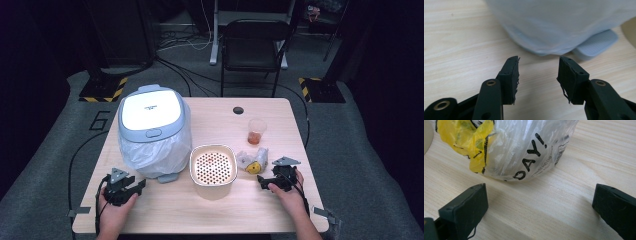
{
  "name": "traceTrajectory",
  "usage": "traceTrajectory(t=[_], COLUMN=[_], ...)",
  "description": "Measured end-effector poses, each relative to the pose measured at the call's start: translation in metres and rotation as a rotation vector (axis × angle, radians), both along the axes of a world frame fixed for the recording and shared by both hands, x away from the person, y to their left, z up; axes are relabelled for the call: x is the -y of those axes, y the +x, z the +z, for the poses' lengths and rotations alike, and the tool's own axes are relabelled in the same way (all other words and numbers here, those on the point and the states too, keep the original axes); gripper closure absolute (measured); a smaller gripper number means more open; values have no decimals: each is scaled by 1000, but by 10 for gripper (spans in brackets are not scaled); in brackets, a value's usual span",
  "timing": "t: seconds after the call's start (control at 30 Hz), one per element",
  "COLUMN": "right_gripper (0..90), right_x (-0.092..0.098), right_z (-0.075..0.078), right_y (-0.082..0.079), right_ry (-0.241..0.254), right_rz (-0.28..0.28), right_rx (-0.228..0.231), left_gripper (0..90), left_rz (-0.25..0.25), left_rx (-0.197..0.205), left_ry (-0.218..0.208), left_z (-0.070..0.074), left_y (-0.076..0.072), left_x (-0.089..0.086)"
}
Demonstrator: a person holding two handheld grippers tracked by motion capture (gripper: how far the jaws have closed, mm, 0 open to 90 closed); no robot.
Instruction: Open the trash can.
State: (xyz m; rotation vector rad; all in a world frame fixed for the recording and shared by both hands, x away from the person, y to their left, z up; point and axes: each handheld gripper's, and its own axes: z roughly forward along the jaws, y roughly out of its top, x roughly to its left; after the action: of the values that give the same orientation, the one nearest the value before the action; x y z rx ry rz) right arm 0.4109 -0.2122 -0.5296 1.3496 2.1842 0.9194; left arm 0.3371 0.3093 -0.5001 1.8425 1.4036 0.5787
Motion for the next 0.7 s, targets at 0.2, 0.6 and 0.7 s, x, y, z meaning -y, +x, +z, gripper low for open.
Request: traceTrajectory(t=[0.2, 0.6, 0.7], right_gripper=[0, 0, 0], right_x=[0, 0, 0], right_z=[0, 0, 0], right_y=[0, -1, -1], right_ry=[0, 1, 4], right_rz=[0, 0, -2], right_rx=[0, -1, 0], left_gripper=[552, 641, 627], left_rz=[-99, -110, -125], left_rx=[-20, -31, -4], left_ry=[-1, -41, 3], left_z=[6, 4, 2], left_y=[-4, 7, 14], left_x=[27, 77, 82])
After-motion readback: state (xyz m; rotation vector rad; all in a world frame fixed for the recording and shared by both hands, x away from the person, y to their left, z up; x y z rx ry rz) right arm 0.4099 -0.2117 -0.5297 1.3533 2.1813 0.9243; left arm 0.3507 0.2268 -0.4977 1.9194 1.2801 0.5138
